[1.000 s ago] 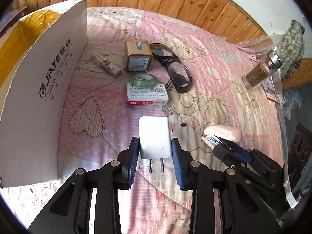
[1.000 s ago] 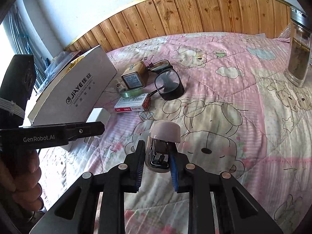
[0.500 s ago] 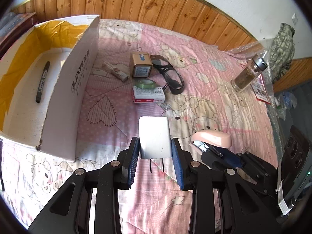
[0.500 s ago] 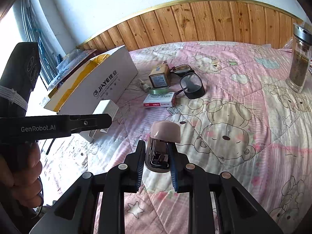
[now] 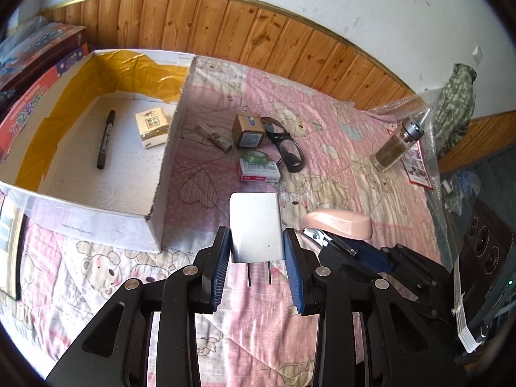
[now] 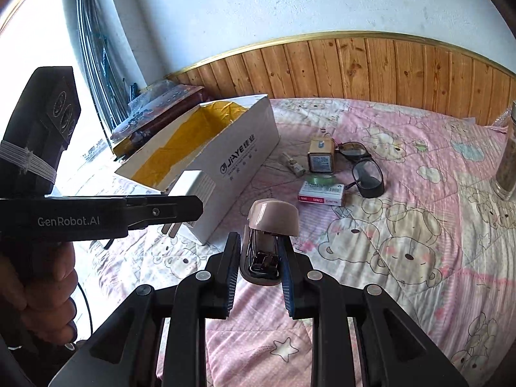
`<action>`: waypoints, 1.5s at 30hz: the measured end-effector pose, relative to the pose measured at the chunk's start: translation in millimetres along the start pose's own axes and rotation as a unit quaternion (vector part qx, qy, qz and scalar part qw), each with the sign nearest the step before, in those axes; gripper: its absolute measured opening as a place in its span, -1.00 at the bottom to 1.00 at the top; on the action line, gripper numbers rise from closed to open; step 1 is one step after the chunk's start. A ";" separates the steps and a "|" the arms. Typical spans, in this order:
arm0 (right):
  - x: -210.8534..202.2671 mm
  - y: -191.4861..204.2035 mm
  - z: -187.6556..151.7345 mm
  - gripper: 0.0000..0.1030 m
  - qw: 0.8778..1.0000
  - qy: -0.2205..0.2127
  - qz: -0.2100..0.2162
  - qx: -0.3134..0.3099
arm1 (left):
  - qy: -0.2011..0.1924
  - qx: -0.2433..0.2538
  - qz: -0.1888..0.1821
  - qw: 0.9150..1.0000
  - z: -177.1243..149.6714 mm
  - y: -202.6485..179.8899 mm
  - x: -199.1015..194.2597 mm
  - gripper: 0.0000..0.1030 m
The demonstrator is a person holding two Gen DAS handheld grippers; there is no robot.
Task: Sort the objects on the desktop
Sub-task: 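Carry the charger plug and stapler over the cardboard box with both tools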
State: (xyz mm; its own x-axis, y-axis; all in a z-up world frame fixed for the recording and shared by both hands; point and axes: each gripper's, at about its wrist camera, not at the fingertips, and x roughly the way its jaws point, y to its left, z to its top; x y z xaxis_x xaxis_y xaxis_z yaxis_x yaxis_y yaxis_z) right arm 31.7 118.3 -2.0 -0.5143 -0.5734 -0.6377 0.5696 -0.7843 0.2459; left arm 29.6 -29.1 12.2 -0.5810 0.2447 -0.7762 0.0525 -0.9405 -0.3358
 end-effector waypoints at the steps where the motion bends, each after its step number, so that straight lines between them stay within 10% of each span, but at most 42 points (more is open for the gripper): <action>1: -1.0 4.8 2.3 -0.52 1.000 -0.002 0.003 -0.005 | -0.003 -0.002 -0.001 1.000 0.8 3.0 -4.1 -0.35; 26: 25.7 90.3 78.0 -0.52 0.992 -0.015 0.058 -0.109 | -0.062 -0.048 0.034 0.996 45.9 89.6 -55.2 -0.35; 45: 96.3 103.2 123.2 -0.52 0.987 0.038 0.071 -0.137 | -0.004 -0.081 0.059 0.995 75.0 145.8 -16.7 -0.35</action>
State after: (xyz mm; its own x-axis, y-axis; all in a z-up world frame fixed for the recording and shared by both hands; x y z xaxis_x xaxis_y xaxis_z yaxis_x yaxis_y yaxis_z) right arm -38.1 -47.1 51.9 -0.3735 -0.6449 -0.6668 0.7895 -0.5984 0.1365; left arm -13.9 -188.0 16.3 -0.5691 0.1330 -0.8115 0.2496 -0.9124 -0.3245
